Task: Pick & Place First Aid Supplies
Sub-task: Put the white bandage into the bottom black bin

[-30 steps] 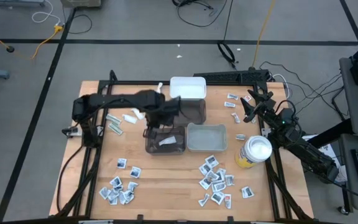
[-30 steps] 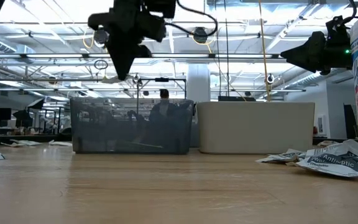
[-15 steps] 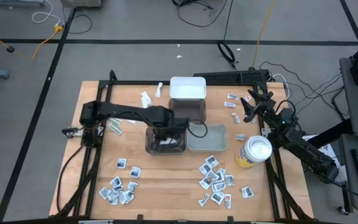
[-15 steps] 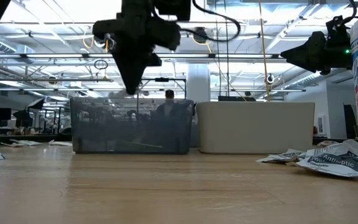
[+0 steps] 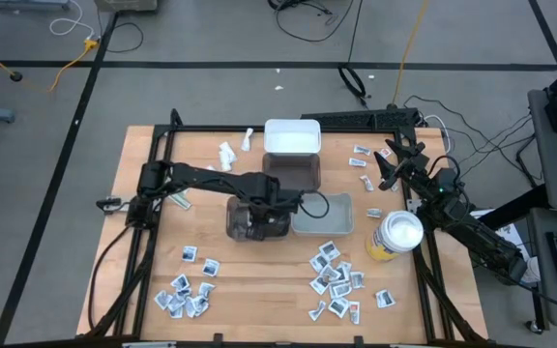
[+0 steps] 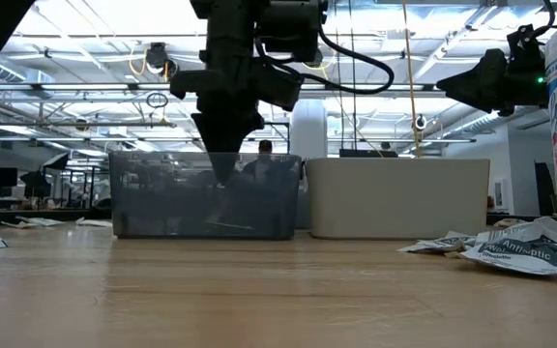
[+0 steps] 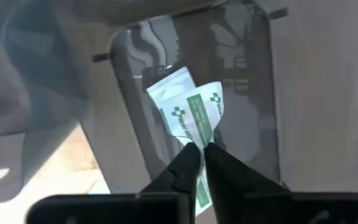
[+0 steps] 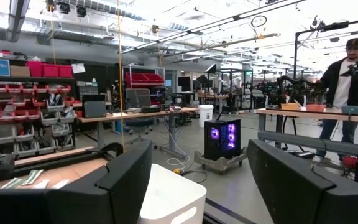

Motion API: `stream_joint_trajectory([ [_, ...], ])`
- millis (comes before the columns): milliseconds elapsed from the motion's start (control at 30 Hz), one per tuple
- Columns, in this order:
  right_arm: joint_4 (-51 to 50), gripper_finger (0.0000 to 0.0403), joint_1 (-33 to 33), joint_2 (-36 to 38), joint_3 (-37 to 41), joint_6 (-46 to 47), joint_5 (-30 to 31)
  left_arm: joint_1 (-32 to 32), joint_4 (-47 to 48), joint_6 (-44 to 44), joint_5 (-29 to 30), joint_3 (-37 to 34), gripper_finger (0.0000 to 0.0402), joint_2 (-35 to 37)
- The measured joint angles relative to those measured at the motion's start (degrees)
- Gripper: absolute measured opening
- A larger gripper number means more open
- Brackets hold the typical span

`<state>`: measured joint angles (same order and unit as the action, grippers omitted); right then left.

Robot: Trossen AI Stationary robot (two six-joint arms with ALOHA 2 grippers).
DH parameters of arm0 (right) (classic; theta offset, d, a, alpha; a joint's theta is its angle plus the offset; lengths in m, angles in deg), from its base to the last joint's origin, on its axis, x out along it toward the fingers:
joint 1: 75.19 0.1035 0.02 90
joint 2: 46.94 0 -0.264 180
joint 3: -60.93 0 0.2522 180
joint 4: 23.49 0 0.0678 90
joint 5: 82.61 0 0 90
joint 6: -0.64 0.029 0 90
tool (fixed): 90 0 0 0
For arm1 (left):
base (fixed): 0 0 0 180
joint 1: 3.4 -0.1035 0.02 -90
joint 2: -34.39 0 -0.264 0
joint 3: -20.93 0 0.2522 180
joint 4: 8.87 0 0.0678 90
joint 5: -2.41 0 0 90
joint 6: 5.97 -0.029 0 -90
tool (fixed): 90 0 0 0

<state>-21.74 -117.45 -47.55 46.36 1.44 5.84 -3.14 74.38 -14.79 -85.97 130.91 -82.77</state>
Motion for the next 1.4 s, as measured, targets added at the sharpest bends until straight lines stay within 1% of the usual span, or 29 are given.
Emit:
stream_joint_trajectory([
  [100,0.0,0.0263,0.0,0.0,0.0,0.0,0.0,-0.2,0.1,0.3,0.4,0.0,0.0079,0.0],
  [367,0.0,0.0263,0.0,0.0,0.0,0.0,0.0,-1.2,1.0,0.4,-0.5,0.0,0.0196,0.0],
  [467,0.0,0.0263,0.0,0.0,0.0,0.0,0.0,-1.9,1.2,1.2,-0.5,0.0,0.0226,0.5],
  [600,0.0,0.0263,0.0,0.0,0.0,0.0,0.0,-4.1,2.4,4.8,-0.8,0.0,0.0252,2.2],
  [733,0.0,0.0263,0.0,0.0,0.0,0.0,0.0,-7.9,5.0,11.7,-0.8,0.0,0.0268,4.1],
  [933,-0.5,0.0263,0.0,0.0,0.0,0.0,0.0,-14.4,6.0,19.6,-4.5,0.0,0.0278,7.1],
  [1000,-0.6,0.0263,0.0,0.0,0.0,0.0,0.0,-16.8,5.6,21.5,-4.8,0.0,0.0277,8.0],
  [1233,-0.5,0.0263,0.0,0.0,0.0,0.0,0.0,-24.9,5.8,33.4,-4.8,0.0,0.0266,9.4],
  [1400,-0.5,0.0263,0.0,0.0,0.0,0.0,0.0,-29.8,8.6,39.8,-6.2,0.0,0.0254,9.7],
])
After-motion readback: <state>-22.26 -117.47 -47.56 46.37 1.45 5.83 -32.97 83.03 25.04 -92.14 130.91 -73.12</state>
